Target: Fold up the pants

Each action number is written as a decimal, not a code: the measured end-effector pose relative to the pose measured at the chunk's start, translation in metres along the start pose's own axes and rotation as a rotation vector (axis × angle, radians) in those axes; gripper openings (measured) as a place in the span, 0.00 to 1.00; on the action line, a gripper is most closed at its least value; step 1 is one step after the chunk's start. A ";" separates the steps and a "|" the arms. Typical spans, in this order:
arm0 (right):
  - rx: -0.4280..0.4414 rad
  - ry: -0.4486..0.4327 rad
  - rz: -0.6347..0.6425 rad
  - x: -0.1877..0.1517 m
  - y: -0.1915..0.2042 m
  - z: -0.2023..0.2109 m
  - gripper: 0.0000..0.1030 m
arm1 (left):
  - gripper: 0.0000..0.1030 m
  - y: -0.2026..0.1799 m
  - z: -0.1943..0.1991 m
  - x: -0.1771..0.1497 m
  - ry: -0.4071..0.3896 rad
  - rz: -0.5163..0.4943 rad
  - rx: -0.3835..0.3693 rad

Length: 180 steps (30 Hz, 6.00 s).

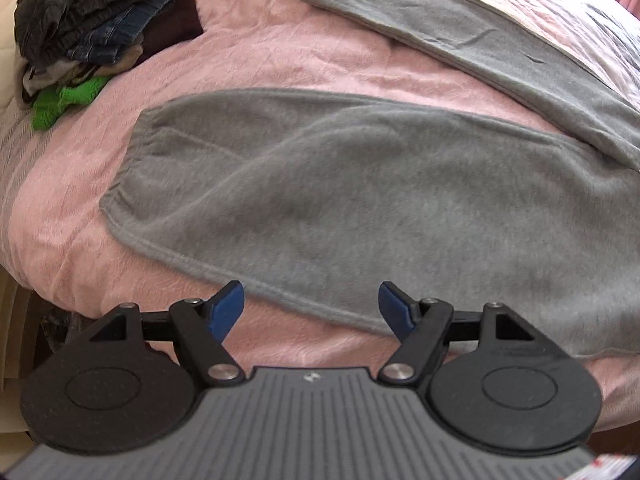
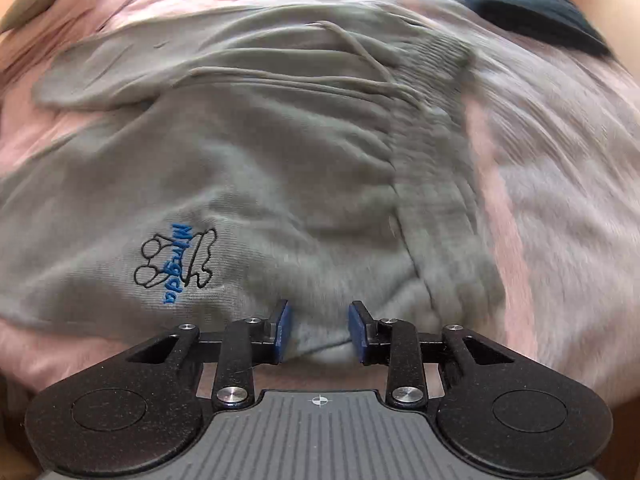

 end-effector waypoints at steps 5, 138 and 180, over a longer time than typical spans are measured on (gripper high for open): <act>0.056 0.149 -0.424 -0.021 -0.037 0.009 0.29 | 0.69 0.035 -0.001 -0.021 0.022 0.108 -0.044; 0.181 -0.167 0.191 -0.027 0.035 0.283 0.58 | 0.78 -0.176 0.247 -0.071 -0.214 -0.257 -0.133; 0.121 -0.135 -0.056 0.194 0.065 0.068 0.58 | 0.74 -0.207 -0.014 0.224 -0.160 -0.705 -0.352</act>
Point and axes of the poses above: each gripper's, at about its wrist camera, not at the fingertips, and z roughly against the way its jaws point, y to its left, x to its top, the point moved 6 cm from there along -z, roughly the way its jaws point, and after that the axes turned 12 degrees about -x, right-handed, at the moved point
